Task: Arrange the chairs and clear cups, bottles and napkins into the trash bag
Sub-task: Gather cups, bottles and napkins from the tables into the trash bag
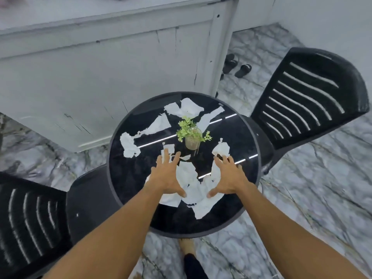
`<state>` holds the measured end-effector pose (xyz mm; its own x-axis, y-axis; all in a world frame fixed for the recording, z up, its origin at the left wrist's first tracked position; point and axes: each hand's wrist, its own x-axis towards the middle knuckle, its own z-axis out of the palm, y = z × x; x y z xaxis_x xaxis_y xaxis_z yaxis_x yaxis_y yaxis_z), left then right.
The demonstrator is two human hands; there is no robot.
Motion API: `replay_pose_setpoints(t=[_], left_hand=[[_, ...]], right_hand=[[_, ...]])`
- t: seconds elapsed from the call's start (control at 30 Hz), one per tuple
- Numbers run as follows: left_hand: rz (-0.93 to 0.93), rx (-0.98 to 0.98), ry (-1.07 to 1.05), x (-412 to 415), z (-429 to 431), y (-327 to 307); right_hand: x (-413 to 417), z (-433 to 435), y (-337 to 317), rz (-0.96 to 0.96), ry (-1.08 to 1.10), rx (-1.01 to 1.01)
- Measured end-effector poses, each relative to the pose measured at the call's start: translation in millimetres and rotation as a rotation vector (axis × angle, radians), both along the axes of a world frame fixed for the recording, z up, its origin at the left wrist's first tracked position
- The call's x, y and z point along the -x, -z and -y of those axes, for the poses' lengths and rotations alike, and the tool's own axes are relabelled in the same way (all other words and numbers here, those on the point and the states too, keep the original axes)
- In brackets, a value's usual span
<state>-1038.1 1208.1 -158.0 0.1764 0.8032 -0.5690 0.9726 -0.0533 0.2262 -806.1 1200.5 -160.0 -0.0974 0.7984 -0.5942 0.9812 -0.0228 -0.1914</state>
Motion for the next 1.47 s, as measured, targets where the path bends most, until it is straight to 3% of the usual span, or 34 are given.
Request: replay_pose_setpoints(t=[0.07, 0.17, 0.33, 0.57, 0.7, 0.83, 1.07, 1.23, 1.47], left_hand=[[-0.021, 0.032, 0.032, -6, 0, 9], [-0.052, -0.012, 0.103, -17, 11, 20], [0.053, -0.100, 0.079, -21, 16, 24], [0.130, -0.087, 0.134, -18, 19, 33], [0.133, -0.150, 0.188, -16, 18, 47], [0.210, -0.093, 0.039, -10, 19, 40], [0.273, -0.090, -0.127, 12, 24, 31], [0.296, -0.106, -0.187, 24, 30, 24], [0.316, -0.214, -0.420, 113, 49, -24]], right_hand=[[-1, 5, 11, 0.014, -0.038, 0.028], [7, 16, 22, 0.039, -0.096, -0.086], [25, 19, 22, -0.040, -0.101, -0.215], [40, 22, 29, -0.303, 0.193, -0.179], [47, 25, 27, -0.360, 0.239, -0.203], [53, 22, 26, -0.416, 0.311, -0.195], [52, -3, 18, -0.219, 0.162, -0.210], [66, 4, 17, -0.357, 0.300, -0.158], [153, 4, -25, -0.484, 0.159, -0.177]])
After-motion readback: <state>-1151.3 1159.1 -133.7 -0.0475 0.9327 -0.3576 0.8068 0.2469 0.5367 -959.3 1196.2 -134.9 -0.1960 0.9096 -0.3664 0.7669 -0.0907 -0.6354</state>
